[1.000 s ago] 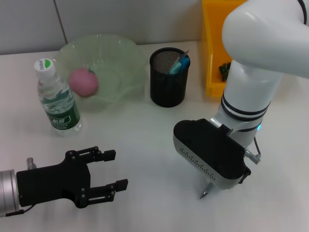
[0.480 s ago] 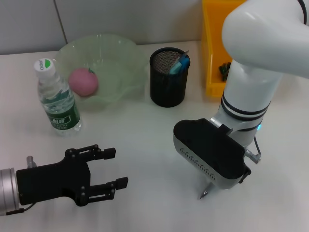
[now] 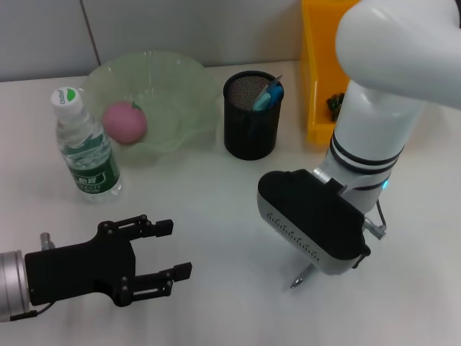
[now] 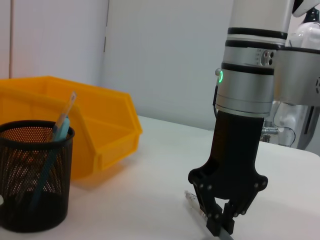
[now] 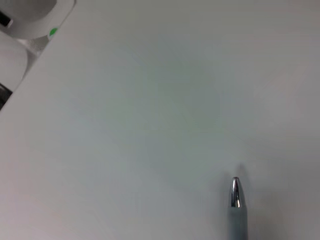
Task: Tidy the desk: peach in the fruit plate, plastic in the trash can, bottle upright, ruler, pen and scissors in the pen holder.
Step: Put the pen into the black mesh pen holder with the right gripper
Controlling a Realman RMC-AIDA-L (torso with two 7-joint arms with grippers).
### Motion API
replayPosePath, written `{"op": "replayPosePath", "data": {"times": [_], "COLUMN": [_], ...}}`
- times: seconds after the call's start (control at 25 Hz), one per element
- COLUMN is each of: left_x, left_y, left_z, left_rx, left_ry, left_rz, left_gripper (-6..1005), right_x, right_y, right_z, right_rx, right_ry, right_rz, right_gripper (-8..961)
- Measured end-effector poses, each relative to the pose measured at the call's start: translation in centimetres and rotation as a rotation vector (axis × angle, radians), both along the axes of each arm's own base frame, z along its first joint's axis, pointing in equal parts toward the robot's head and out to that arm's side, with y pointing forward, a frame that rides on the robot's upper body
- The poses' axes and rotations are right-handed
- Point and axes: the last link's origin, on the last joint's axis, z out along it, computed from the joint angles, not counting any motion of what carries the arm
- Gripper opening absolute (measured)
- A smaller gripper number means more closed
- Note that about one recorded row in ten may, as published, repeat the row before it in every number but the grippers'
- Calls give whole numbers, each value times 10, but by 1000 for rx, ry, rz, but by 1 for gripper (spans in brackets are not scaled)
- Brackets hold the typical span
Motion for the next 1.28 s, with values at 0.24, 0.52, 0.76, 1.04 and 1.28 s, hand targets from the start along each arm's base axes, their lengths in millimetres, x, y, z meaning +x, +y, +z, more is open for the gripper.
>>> {"op": "replayPosePath", "data": {"times": [0.24,0.52,0.76,1.04,1.28], "left_x": [1,2,4,7,16], "left_y": [1,1,3,5,5], "left_z": [0,1,3,10,17], "left_rx": [3,10,24,97,184], "left_ry": [-5,-14,-29,-72,-156], "left_rz": [0,-3,-11,-39,-101], "left_gripper": [753,753,753,753,753], "right_x": [-11,-34,-44,-37,-17], "right_y": [3,10,15,15,7], "right_z": [14,46,74,122,162], "right_rx": [21,59,99,176,224], "right_ry": [46,216,436,790,1242], "right_rz": [-48,-142,-221,-330,-459], "right_gripper": [111,111,110,110,109]}}
